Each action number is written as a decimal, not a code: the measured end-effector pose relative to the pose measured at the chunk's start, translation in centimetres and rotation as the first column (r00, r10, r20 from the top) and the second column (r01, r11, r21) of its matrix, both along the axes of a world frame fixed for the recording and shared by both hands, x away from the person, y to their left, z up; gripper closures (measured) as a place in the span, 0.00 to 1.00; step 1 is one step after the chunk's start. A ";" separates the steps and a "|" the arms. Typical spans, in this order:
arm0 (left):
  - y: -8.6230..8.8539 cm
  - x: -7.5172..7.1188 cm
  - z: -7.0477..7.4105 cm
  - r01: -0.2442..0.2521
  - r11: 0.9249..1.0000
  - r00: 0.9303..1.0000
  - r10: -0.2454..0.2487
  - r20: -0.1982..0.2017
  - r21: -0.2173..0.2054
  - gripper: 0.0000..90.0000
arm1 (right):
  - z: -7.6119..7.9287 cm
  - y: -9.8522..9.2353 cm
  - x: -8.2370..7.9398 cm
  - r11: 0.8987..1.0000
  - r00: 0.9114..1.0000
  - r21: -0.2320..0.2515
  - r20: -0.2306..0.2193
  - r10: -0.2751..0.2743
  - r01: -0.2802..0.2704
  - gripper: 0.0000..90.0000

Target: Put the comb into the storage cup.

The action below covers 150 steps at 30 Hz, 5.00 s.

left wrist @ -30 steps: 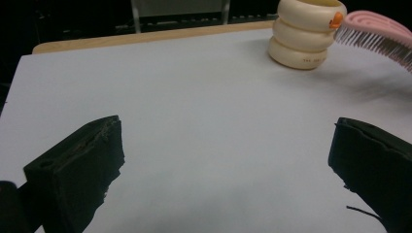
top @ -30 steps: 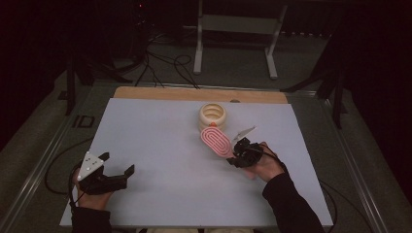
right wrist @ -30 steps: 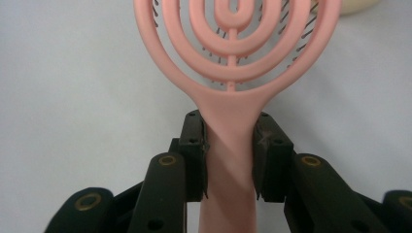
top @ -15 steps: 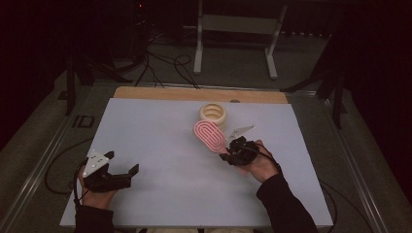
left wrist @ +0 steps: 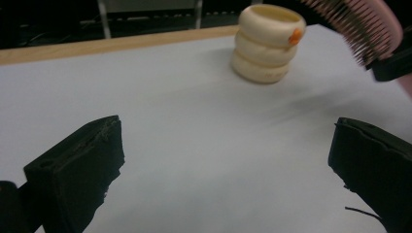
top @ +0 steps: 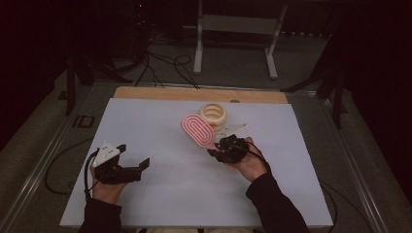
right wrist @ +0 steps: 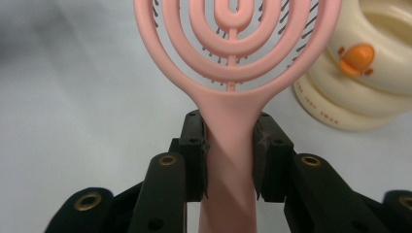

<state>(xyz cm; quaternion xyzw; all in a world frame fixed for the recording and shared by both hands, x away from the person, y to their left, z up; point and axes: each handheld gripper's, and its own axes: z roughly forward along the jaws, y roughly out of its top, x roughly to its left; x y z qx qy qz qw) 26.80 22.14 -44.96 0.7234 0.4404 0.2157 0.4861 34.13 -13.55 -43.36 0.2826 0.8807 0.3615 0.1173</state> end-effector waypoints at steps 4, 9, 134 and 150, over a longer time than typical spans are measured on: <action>-1.1 0.6 0.7 0.017 1.000 1.000 -0.017 -0.002 0.008 0.01 | 0.2 0.5 -0.1 1.000 1.000 0.015 0.009 0.003 -0.003 0.78; -3.3 1.7 1.9 0.072 0.997 0.997 -0.072 0.003 -0.008 0.02 | 0.5 1.3 -0.2 0.999 0.999 0.038 0.028 0.014 -0.016 0.78; -6.4 9.2 7.7 0.066 0.937 0.994 -0.090 -0.056 -0.343 0.71 | -5.6 -13.7 -8.3 0.869 0.864 0.365 0.249 -0.438 0.335 0.10; -6.2 10.7 8.8 0.086 0.941 0.995 -0.098 -0.020 -0.328 0.71 | -5.7 -13.8 -8.2 0.868 0.864 0.366 0.249 -0.438 0.335 0.10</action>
